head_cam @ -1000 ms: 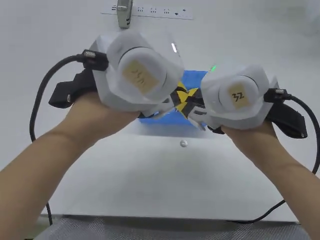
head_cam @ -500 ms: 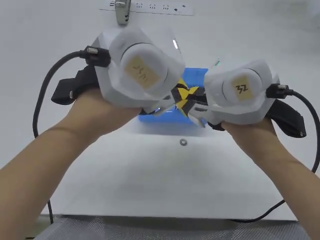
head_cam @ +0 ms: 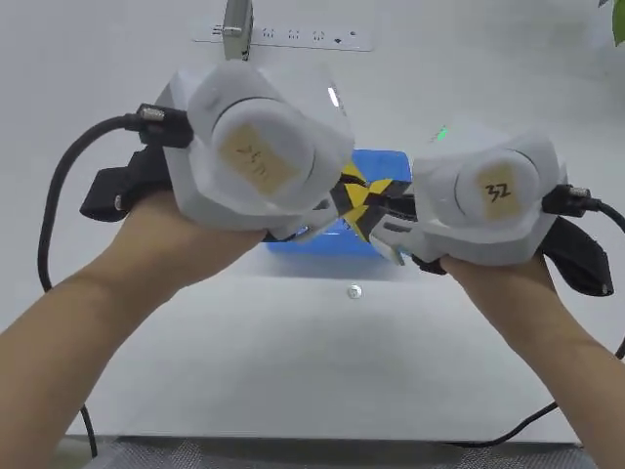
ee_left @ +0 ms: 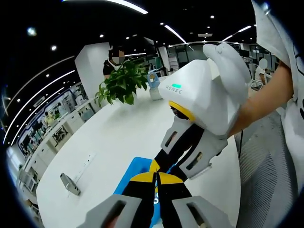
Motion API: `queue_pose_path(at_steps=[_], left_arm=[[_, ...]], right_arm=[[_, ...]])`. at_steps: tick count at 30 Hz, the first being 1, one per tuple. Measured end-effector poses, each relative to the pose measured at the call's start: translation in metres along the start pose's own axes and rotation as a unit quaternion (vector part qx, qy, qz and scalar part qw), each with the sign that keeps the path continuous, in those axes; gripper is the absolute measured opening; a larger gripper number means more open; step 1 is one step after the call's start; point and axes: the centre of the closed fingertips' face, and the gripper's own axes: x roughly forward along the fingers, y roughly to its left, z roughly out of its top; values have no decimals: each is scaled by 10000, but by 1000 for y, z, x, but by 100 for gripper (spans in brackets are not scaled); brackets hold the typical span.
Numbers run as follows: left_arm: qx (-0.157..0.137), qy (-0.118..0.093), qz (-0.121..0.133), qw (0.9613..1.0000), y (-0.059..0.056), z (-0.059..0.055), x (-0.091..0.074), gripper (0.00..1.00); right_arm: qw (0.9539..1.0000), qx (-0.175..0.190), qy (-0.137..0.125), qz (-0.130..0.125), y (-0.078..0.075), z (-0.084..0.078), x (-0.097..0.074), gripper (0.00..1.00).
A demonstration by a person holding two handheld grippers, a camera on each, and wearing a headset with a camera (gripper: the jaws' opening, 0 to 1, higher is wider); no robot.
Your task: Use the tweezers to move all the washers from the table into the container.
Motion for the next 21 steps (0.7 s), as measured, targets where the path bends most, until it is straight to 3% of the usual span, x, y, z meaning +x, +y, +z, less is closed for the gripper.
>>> queue_pose_path(at_steps=[12, 17, 21], left_arm=[[167, -182, 50, 9997, -13, 22, -24, 0], [217, -129, -28, 9997, -23, 19, -25, 0], [57, -88, -132, 9999, -31, 10, -21, 0]], right_arm=[[9993, 144, -316, -135, 10, 17, -28, 5], [9992, 233, -309, -56, 20, 11, -30, 5], [9994, 290, -174, 24, 28, -1, -27, 5]])
